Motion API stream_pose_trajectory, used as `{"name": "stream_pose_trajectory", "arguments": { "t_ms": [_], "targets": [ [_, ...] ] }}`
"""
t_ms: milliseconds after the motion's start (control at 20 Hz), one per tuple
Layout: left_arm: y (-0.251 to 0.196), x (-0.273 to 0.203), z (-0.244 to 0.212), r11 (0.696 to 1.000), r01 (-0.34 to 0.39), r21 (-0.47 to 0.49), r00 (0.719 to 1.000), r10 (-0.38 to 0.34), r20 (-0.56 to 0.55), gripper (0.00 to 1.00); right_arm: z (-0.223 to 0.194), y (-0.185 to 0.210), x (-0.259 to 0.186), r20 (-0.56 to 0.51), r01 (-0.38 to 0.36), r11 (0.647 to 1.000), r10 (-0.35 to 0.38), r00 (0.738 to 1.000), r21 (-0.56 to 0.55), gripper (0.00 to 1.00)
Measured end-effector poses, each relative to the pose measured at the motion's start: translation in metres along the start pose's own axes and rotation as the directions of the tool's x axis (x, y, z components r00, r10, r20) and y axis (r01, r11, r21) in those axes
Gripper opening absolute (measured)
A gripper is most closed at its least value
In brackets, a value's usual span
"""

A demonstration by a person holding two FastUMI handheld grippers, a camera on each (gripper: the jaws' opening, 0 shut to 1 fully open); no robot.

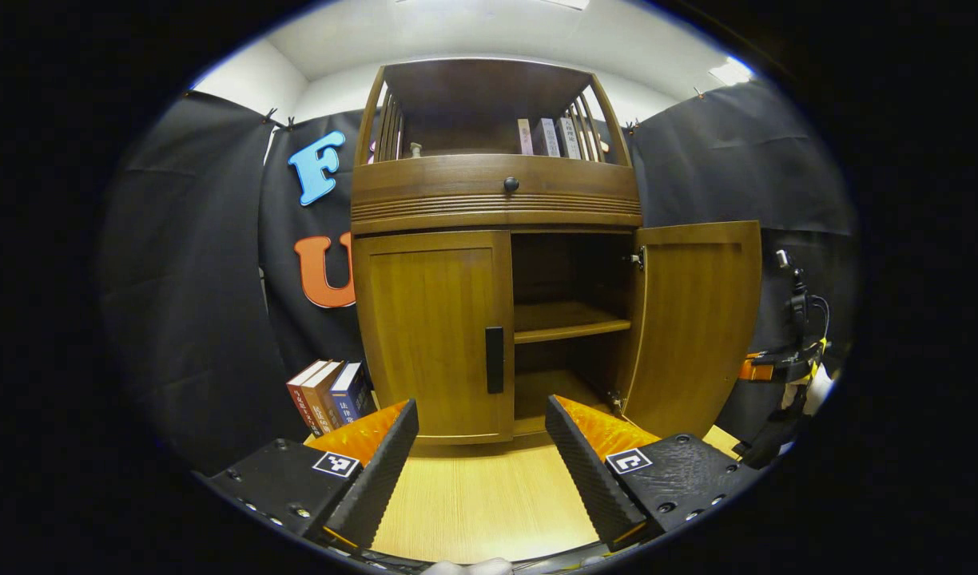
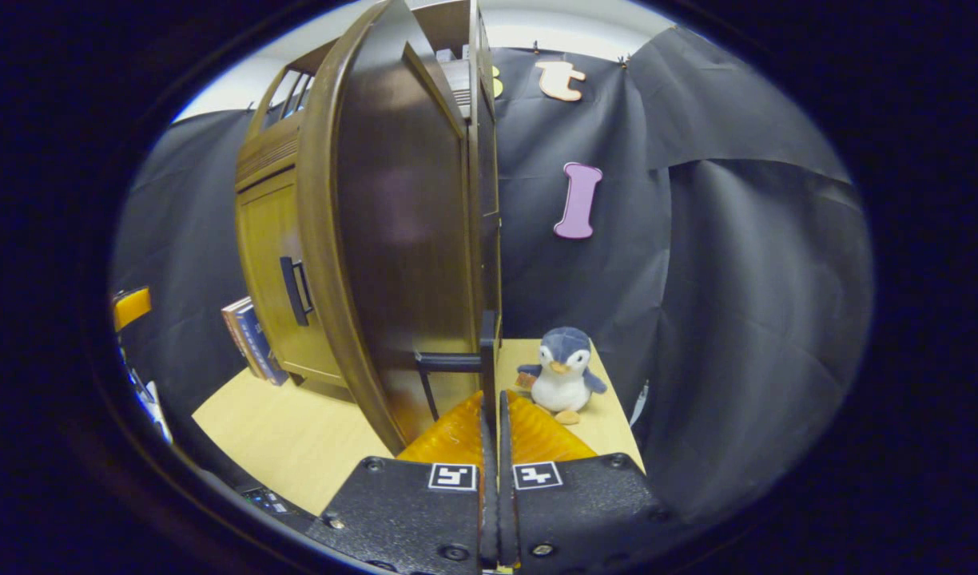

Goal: Open the right door of the double-door shoe cabinet with the right hand, and open the left door with the left hand.

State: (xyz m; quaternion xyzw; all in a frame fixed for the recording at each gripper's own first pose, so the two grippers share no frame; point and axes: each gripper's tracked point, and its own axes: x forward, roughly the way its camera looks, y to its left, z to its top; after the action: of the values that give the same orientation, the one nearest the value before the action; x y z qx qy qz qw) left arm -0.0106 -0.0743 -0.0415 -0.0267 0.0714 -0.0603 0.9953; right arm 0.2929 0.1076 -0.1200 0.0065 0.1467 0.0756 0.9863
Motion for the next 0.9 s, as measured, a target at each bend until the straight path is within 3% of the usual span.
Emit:
{"name": "stream_pose_trajectory", "arguments": {
  "t_ms": [50, 250, 400, 500, 650, 750, 900],
  "targets": [
    [-0.001, 0.0, 0.0, 1.0, 0.002, -0.004, 1.0, -0.002, 0.0, 0.96, 0.0, 0.001, 0.0, 0.0, -0.014, 1.0, 0.014, 1.0, -0.004, 0.0],
    [-0.003, -0.003, 0.005, 1.0, 0.004, 0.009, 1.0, -0.005, 0.01, 0.96, 0.001, 0.001, -0.003, -0.002, -0.047, 0.999, 0.047, 0.999, -0.026, 0.04],
    [-0.003, -0.005, 0.005, 1.0, 0.004, 0.012, 1.0, -0.004, 0.01, 1.0, 0.002, -0.005, -0.003, 0.017, -0.047, 0.997, 0.049, 0.999, -0.067, 0.11],
    [0.001, -0.008, 0.004, 1.0, -0.002, 0.011, 1.0, 0.002, 0.009, 0.96, 0.012, -0.011, -0.005, 0.059, -0.031, 0.996, 0.036, 0.998, -0.082, 0.15],
    [0.007, -0.01, 0.002, 1.0, -0.013, 0.014, 1.0, 0.013, 0.009, 0.96, 0.015, -0.016, -0.013, 0.072, 0.008, 0.996, -0.002, 0.997, -0.093, 0.65],
    [0.013, -0.01, 0.003, 1.0, -0.024, 0.017, 1.0, 0.024, 0.014, 0.96, 0.019, -0.021, -0.022, 0.088, 0.05, 0.993, -0.041, 0.995, -0.107, 0.74],
    [0.023, -0.009, 0.007, 0.999, -0.038, 0.018, 0.999, 0.038, 0.025, 0.96, 0.027, -0.023, -0.033, 0.11, 0.089, 0.981, -0.071, 0.991, -0.172, 1.0]
  ]
}}
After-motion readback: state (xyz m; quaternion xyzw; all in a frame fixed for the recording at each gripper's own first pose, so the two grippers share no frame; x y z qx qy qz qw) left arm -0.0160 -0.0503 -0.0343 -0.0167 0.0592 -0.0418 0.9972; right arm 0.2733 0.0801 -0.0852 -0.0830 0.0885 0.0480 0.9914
